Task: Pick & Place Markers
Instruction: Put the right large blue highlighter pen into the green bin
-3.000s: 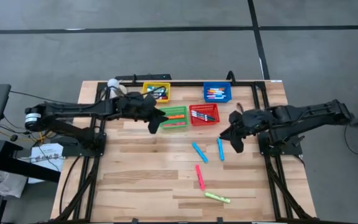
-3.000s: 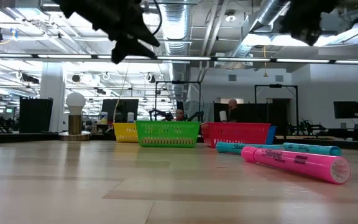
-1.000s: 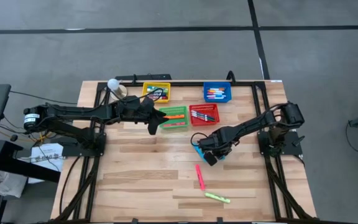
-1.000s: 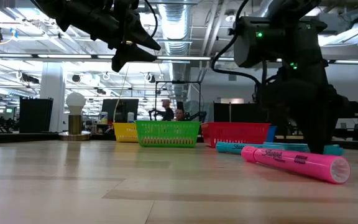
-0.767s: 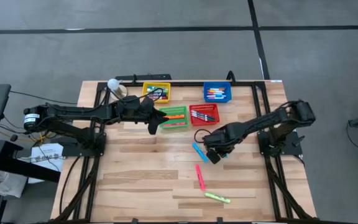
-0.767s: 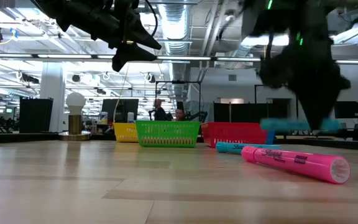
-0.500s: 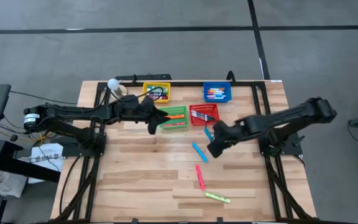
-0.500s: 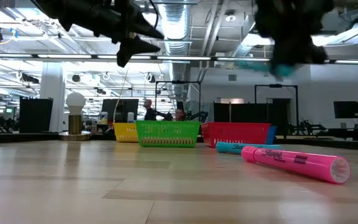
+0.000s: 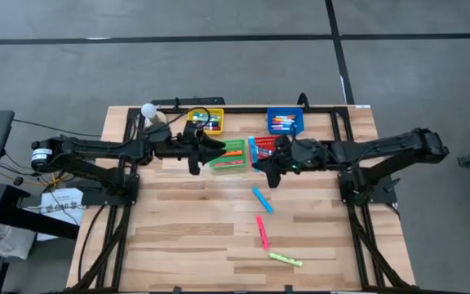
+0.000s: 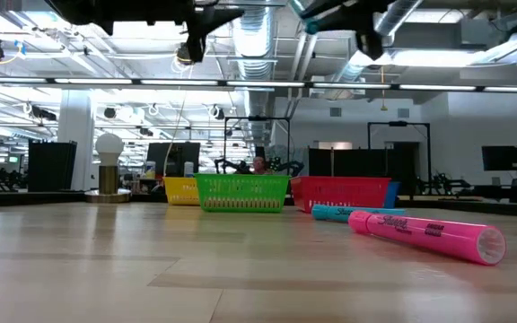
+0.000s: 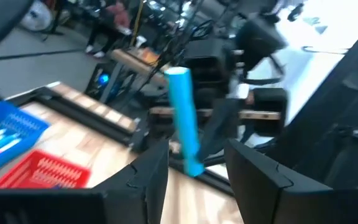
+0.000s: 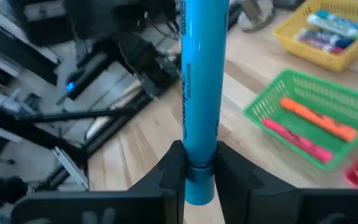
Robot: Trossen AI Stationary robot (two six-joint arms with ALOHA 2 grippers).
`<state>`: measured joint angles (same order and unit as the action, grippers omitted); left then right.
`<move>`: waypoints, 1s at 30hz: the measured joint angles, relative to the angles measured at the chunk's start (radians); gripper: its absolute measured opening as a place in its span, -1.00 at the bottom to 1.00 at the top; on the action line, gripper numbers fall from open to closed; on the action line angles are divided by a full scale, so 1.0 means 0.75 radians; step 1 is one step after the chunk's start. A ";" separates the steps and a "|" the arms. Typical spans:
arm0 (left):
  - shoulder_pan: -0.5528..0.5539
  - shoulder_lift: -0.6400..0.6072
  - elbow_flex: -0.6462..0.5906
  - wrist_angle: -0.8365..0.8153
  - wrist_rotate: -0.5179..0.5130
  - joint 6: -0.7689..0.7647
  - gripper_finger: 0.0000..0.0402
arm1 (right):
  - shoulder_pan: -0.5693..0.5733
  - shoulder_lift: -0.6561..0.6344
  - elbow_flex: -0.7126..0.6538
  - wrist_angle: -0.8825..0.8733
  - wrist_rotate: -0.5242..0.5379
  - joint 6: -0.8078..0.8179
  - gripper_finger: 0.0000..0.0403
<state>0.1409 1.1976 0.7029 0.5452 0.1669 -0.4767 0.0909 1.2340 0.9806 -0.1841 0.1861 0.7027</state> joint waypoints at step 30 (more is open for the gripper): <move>-0.019 0.001 0.001 0.105 -0.093 -0.069 0.00 | -0.184 0.457 0.150 0.712 -0.512 0.030 -0.74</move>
<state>0.1265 1.1980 0.7036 0.6239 0.0971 -0.5288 -0.0471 1.5767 1.0934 0.3499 -0.1981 0.7250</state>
